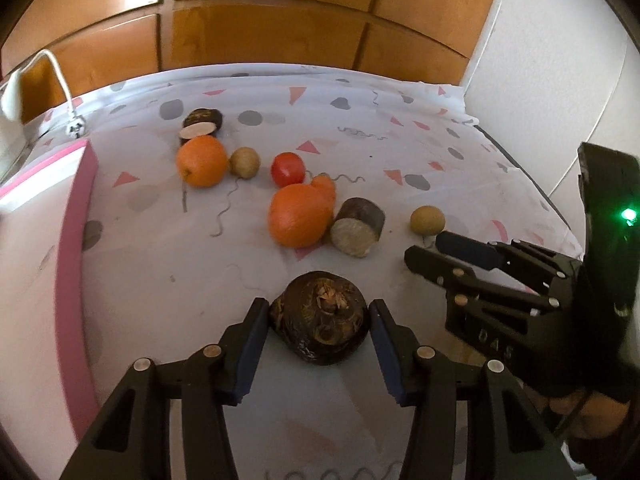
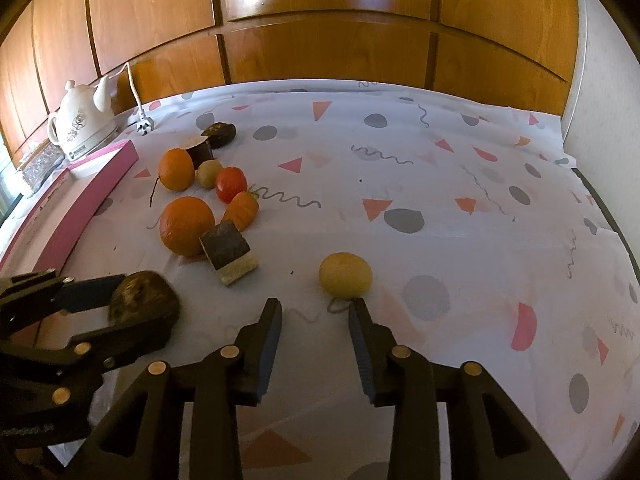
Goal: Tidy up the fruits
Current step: 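Close left tool on the brown root while right tool closes on the yellow potato, then carry both items into the pink tray and open both tools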
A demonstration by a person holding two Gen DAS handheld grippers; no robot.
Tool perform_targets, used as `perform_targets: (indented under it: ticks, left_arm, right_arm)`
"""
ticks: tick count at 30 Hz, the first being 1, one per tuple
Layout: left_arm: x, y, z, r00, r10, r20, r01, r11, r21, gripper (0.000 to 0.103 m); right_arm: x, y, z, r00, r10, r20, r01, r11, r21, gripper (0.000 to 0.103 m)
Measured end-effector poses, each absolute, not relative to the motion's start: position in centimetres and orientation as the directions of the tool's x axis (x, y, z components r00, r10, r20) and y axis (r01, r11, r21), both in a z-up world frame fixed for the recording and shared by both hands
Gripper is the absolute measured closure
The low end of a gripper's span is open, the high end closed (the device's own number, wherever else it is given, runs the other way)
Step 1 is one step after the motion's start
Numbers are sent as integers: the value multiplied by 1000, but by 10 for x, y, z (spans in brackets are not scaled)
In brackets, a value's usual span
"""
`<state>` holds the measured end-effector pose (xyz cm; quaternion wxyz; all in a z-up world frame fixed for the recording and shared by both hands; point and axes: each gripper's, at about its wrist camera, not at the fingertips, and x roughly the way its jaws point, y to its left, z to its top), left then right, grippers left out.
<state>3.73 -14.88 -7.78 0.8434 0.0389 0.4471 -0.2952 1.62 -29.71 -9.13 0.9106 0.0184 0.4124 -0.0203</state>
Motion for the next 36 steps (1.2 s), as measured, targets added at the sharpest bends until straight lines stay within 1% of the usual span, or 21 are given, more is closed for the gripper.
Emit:
perform_targets:
  ticks: [5,6,7,9,14,20,21,22,27,30,36]
  left_arm:
    - [37,-137,-76,428,-462,-776,507,834,-217,52]
    - [37,-136,-76,431,-463,-775,502,836,-220,52]
    - [37,-134,-75,434,-462,-773,497,839,-222,52]
    - [37,-134,-75,434,-463,-773,493,840,-226,52]
    - [37,-130,-73,447,-454,-771,481,849,-220,52]
    - [36,-124,-65,479,-444,-758,476,856,-201,52]
    - [37,-122,-63,484,-441,-756,473,859,-198,52]
    - [37,-119,-61,490,-438,-754,466,862,-198,52]
    - [40,-97,-51,525,-413,-745,411,889,-203,52]
    - [40,-80,-42,557,-387,-735,366,909,-201,52]
    - [43,-36,-28,637,-294,-713,239,954,-179,52]
  right_arm:
    - [18,-299,-87,653,-2,-757,54,998,44,68]
    - [16,-301,-85,656,-4,-755,53,998,41,65]
    - [14,-303,-84,656,-16,-755,59,998,30,59]
    - [13,-311,-82,658,-28,-753,87,995,39,54]
    - [26,-318,-82,657,-23,-754,98,994,55,52]
    - [54,-319,-92,638,-85,-765,152,988,18,52]
    - [58,-319,-92,633,-87,-769,156,988,16,59]
    - [61,-319,-91,632,-93,-769,153,988,7,74]
    - [58,-313,-92,629,-116,-769,129,991,-45,74]
    - [54,-314,-92,628,-102,-772,124,992,-31,74]
    - [53,-312,-91,613,-112,-782,127,991,-43,74]
